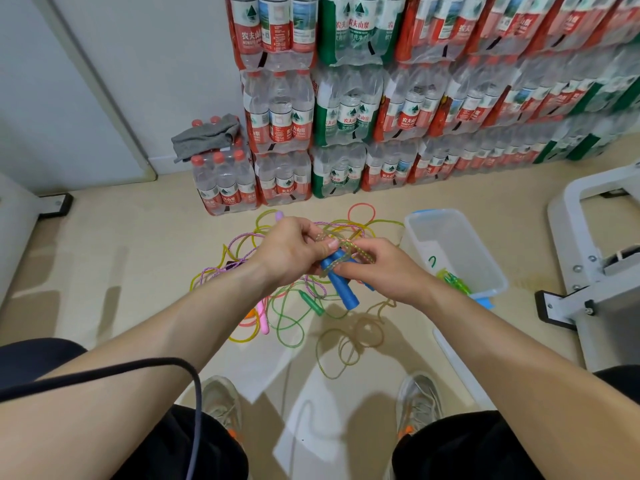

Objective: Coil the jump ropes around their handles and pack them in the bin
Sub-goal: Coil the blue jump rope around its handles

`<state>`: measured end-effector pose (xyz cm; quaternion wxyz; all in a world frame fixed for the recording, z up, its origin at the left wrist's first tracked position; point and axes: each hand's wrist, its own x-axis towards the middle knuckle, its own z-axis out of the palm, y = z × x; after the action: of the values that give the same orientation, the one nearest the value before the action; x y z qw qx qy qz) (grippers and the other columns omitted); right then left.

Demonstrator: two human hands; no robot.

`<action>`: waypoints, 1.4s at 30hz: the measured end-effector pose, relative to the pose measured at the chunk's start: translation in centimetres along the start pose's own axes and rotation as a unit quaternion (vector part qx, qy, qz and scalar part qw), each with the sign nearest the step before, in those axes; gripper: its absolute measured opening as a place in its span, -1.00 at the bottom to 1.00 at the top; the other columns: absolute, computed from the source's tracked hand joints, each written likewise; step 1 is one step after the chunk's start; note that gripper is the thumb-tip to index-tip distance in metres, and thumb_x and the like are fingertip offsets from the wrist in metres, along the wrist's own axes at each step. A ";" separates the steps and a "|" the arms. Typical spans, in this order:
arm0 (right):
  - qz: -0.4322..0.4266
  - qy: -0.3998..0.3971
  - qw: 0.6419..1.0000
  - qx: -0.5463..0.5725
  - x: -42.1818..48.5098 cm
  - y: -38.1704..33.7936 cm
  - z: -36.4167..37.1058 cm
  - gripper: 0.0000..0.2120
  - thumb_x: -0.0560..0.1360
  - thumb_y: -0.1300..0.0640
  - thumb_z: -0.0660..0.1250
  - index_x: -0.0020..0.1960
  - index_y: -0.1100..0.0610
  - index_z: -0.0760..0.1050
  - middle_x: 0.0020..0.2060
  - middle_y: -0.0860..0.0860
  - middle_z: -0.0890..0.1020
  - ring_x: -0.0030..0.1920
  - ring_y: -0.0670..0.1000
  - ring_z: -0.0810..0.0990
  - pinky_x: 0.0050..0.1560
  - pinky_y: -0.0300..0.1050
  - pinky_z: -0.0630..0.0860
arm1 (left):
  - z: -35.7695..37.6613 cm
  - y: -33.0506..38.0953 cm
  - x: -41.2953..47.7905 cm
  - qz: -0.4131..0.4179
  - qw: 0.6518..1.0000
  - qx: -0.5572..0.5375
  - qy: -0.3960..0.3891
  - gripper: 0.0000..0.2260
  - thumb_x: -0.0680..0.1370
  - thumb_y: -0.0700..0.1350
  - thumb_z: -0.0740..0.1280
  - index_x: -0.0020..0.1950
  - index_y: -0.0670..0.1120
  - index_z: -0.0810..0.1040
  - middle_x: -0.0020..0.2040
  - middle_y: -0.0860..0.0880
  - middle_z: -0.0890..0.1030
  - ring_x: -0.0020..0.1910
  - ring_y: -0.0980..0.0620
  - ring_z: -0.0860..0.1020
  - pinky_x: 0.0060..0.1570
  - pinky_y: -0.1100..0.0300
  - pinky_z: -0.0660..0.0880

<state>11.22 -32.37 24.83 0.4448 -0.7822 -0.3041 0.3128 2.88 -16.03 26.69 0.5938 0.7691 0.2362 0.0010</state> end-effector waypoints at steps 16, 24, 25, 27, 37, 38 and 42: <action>0.000 0.009 0.983 -0.182 0.4 -1.1 -2.5 -0.72 0.34 -0.28 0.41 -0.21 -0.06 0.61 -0.34 -0.11 0.56 -0.32 -0.06 0.52 -0.22 -0.08 0.46 | -0.1 -1.6 0.5 0.026 0.984 0.172 0.035 -0.83 0.49 -0.06 0.53 -0.15 -0.15 0.64 -0.22 -0.21 0.69 -0.24 -0.16 0.68 -0.13 -0.08 0.63; -0.032 0.077 0.970 -0.228 0.6 -1.6 -3.6 -0.77 0.55 0.01 0.38 -0.28 -0.16 0.55 -0.23 -0.13 0.61 -0.24 -0.13 0.53 -0.20 -0.15 0.40 | 0.2 -1.7 0.7 0.014 0.990 0.134 0.035 -0.87 0.50 -0.14 0.51 -0.18 -0.13 0.62 -0.24 -0.18 0.65 -0.32 -0.10 0.67 -0.16 -0.06 0.66; -0.032 0.074 0.970 -0.227 0.6 -1.4 -3.4 -0.76 0.55 0.03 0.37 -0.28 -0.16 0.54 -0.24 -0.13 0.61 -0.24 -0.11 0.54 -0.19 -0.13 0.43 | 0.2 -1.8 0.7 0.013 0.990 0.139 0.033 -0.87 0.50 -0.12 0.51 -0.16 -0.15 0.63 -0.22 -0.20 0.67 -0.29 -0.12 0.68 -0.16 -0.05 0.66; -0.039 0.042 0.969 -0.242 0.5 -1.0 -3.2 -0.73 0.55 0.09 0.35 -0.30 -0.15 0.51 -0.25 -0.10 0.61 -0.20 -0.03 0.56 -0.12 -0.05 0.51 | 0.3 -2.1 0.7 0.012 0.987 0.159 0.028 -0.85 0.50 -0.08 0.52 -0.16 -0.14 0.64 -0.21 -0.20 0.69 -0.26 -0.13 0.69 -0.16 -0.05 0.65; 0.033 -0.098 0.918 -0.382 0.3 -1.5 -2.5 -0.79 0.61 0.23 0.09 0.00 -0.05 0.41 -0.08 -0.05 0.49 -0.01 0.06 0.47 -0.03 -0.04 0.42 | 1.3 -2.8 0.4 0.032 0.977 0.212 -0.001 -0.83 0.48 -0.07 0.53 -0.23 -0.06 0.59 -0.28 -0.12 0.68 -0.27 -0.11 0.68 -0.14 -0.09 0.64; 0.036 -0.095 0.920 -0.378 0.3 -1.4 -2.5 -0.82 0.61 0.20 0.09 -0.01 0.00 0.42 -0.05 -0.02 0.51 0.04 0.08 0.47 0.00 -0.02 0.44 | 1.4 -2.8 0.4 0.032 0.977 0.211 0.000 -0.82 0.48 -0.07 0.53 -0.25 -0.04 0.58 -0.29 -0.12 0.68 -0.28 -0.10 0.68 -0.14 -0.09 0.64; 0.039 -0.067 0.945 -0.318 0.2 -0.7 -2.0 -0.81 0.59 0.20 0.10 -0.07 0.15 0.48 -0.13 0.04 0.55 -0.08 0.06 0.44 -0.20 -0.07 0.37 | 1.5 -2.6 0.4 0.037 0.978 0.207 -0.003 -0.79 0.49 -0.08 0.53 -0.27 0.00 0.55 -0.30 -0.10 0.68 -0.29 -0.08 0.68 -0.15 -0.08 0.64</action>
<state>12.72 -32.94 26.24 0.1387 -0.8713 -0.3866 0.2686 2.69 -16.75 23.78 0.4223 0.8835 0.2007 -0.0281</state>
